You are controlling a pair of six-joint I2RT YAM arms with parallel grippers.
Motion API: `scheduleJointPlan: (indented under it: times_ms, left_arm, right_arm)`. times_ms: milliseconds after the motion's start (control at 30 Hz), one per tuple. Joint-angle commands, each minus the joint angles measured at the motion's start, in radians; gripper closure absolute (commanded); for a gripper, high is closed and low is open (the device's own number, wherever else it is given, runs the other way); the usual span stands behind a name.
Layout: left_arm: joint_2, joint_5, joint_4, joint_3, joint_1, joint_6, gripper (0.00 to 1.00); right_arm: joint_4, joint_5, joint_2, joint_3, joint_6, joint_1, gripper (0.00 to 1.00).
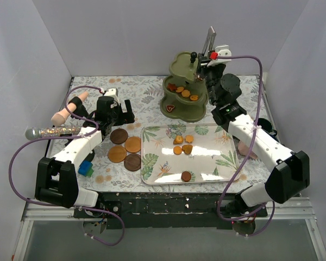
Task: Serve the afternoon tea
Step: Place the desert on the desert table.
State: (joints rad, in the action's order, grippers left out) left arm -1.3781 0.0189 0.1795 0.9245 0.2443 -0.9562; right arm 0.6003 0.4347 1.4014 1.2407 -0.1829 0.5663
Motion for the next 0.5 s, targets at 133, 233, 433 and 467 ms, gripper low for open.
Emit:
scheduleJointPlan:
  times_ms: [133, 233, 433, 467]
  left_arm:
    - [0.037, 0.026, 0.000, 0.017, -0.002, 0.017, 0.02]
    - [0.034, 0.026, 0.000, 0.017, -0.002, 0.017, 0.02]
    - [0.033, 0.023, 0.000, 0.020, -0.002, 0.017, 0.02]
    - [0.031, 0.023, 0.000, 0.020, 0.000, 0.017, 0.02]
  right_arm:
    - [-0.008, -0.074, 0.113, 0.181, 0.003, -0.071, 0.62]
    - [-0.031, -0.085, 0.139, 0.206, 0.013, -0.082, 0.61]
    - [-0.042, -0.099, 0.174, 0.227, 0.020, -0.098, 0.59]
    - [-0.043, -0.105, 0.179, 0.233, 0.022, -0.101, 0.59]
